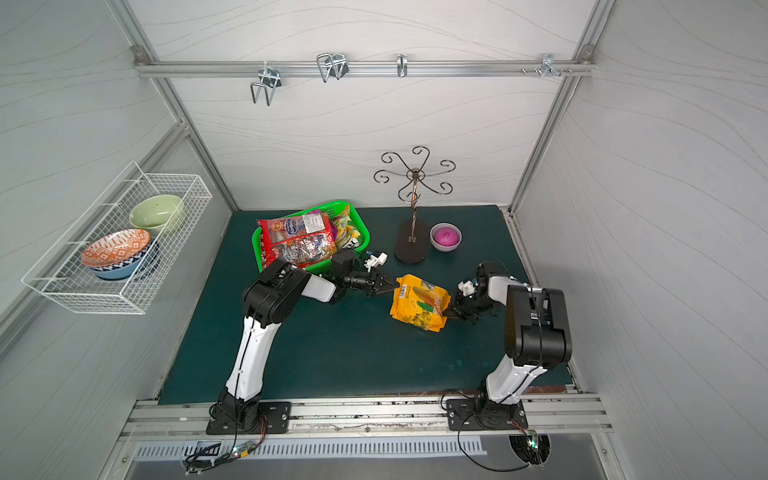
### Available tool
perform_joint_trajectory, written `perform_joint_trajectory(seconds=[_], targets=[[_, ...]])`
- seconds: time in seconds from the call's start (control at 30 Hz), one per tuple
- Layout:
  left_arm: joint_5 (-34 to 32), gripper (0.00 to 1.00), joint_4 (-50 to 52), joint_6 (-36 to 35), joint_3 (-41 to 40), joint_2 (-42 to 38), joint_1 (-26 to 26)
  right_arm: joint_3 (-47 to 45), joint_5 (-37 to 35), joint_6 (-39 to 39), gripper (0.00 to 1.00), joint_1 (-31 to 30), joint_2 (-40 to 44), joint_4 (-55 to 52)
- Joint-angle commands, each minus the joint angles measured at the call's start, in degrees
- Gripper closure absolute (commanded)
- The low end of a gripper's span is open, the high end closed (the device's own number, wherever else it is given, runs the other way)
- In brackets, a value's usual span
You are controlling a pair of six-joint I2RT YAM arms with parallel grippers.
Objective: Put the candies in the basket
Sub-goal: Pick up the candy at the center of the board.
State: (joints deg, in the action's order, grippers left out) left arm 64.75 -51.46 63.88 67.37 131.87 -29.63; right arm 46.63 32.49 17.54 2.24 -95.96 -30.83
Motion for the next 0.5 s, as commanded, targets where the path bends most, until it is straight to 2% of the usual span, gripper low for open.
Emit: perform_joint_trajectory(seconds=[0.0, 0.13, 0.27, 0.47], targets=[[2.1, 0.90, -5.1, 3.3, 0.6, -0.8, -0.2, -0.6, -0.1, 0.1, 1.00, 0.2, 0.0, 1.9], [2.5, 0.94, -6.2, 4.2, 0.8, -0.9, -0.2, -0.6, 0.3, 0.1, 1.00, 0.2, 0.2, 2.2], [2.9, 0.87, -7.0, 4.9, 0.8, -1.2, -0.5, -0.7, 0.8, 0.2, 1.00, 0.2, 0.8, 2.9], [2.4, 0.85, 3.3, -0.5, 2.6, -1.2, -1.4, -0.9, 1.6, 0.3, 1.00, 0.2, 1.7, 3.5]])
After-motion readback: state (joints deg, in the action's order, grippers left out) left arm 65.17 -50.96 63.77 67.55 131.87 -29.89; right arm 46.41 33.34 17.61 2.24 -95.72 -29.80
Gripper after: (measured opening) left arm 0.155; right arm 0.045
